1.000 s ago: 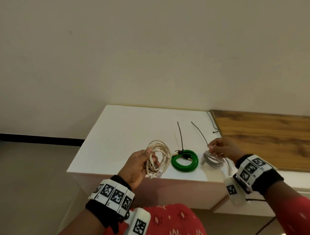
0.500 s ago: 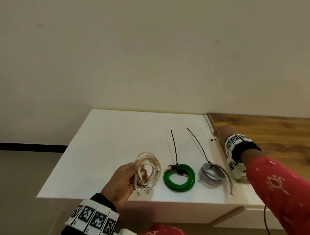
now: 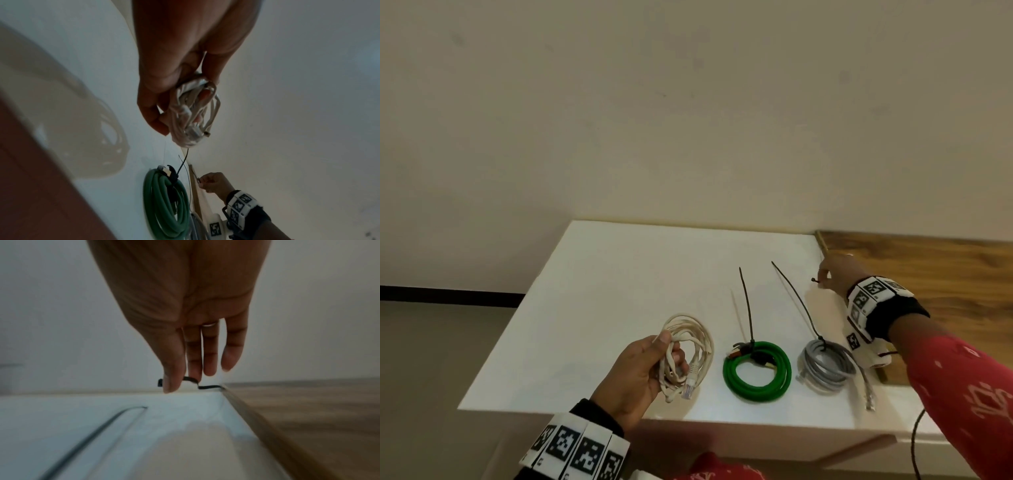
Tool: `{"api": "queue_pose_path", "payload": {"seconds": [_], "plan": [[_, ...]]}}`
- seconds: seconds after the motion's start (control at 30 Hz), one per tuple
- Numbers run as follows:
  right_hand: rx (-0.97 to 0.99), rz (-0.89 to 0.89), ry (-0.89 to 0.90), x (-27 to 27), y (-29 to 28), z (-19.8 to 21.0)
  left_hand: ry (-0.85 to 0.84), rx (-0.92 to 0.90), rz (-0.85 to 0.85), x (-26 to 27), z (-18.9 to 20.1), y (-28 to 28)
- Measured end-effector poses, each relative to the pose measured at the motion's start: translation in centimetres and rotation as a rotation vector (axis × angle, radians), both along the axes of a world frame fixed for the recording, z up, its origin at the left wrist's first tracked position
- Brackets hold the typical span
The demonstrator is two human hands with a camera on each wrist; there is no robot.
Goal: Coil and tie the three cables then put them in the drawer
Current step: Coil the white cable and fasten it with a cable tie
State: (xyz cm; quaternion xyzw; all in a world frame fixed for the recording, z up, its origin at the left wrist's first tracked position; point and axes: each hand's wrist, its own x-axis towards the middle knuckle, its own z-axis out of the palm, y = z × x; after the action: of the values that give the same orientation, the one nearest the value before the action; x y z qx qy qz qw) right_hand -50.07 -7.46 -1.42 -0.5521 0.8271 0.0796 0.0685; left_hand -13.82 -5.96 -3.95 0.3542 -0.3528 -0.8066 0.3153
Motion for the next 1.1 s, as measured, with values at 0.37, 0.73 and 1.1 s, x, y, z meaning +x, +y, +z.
{"api": "queue_pose_path", "payload": {"seconds": [0.37, 0.73, 1.1], "plan": [[-0.473, 0.372, -0.454, 15.2, 10.9, 10.6, -0.022, -0.094, 0.066, 1.9, 2.8, 3.3], [-0.593, 0.229, -0.729, 24.5, 15.9, 5.9, -0.094, -0.275, 0.097, 2.9, 5.6, 9.6], [-0.695, 0.098, -0.925, 28.0, 17.1, 4.8, -0.242, -0.523, 0.223, 3.0, 5.9, 12.4]]}}
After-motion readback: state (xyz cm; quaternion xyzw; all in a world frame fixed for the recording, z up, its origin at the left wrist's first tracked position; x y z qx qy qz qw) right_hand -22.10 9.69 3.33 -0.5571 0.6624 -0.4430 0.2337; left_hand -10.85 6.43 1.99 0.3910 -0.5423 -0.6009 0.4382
